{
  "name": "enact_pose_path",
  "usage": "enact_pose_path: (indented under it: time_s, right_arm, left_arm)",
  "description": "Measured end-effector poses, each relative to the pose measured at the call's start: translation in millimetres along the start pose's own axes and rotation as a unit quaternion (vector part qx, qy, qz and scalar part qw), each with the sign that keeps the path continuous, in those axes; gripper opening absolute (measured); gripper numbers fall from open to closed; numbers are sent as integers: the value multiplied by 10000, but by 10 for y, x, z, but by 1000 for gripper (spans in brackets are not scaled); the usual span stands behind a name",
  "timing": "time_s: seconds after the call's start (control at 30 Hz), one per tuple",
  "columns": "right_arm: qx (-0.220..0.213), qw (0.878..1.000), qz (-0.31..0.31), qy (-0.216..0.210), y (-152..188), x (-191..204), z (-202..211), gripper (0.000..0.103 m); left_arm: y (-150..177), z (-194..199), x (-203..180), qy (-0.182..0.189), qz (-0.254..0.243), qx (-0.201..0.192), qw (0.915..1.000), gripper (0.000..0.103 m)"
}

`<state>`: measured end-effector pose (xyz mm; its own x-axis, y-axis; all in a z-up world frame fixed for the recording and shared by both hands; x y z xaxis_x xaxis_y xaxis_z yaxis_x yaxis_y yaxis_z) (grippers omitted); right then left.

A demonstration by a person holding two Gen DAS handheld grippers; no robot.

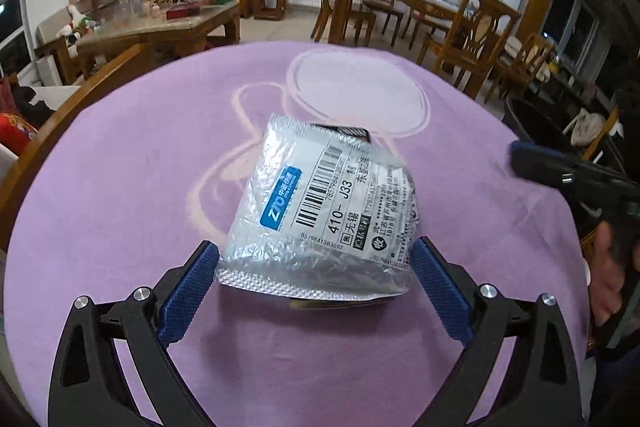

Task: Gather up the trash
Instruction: 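Grasp the silver packet with left tool while right tool grasps battery card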

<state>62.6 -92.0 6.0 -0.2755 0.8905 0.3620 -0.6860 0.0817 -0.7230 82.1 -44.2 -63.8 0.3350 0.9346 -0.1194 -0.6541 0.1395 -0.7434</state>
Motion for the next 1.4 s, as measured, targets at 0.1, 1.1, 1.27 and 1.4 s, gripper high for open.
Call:
enact_pose_path:
  time_s: [0.1, 1.1, 1.27, 1.4]
  right_arm:
    - [216, 9996, -79, -173, -106, 80, -270, 68]
    - [865, 9564, -2075, -1865, -363, -150, -1058, 23]
    - [865, 9520, -2276, -1857, -333, -140, -1069, 23]
    - [660, 9551, -2138, -1944, -383, -78, -929, 23]
  left_arm:
    - [32, 72, 79, 46, 64, -52, 10000, 98]
    - [82, 101, 472, 499, -302, 509, 9970, 37]
    - [94, 135, 484, 483, -288, 487, 9972, 38]
    - [74, 159, 506, 663, -53, 326, 9973, 47]
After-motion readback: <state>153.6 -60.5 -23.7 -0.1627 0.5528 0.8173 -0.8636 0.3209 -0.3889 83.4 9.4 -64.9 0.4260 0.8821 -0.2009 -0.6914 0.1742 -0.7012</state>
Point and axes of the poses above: each gripper's, at about its wrist camera, not at the fingertips, and z roughly against the way its jaws point, x to its left, y to its underside, the point moved 1 cm from there along -z, roughly the way its jaws point, and after that the axes turned 8 degrees about -x, right-handed, at the moved point
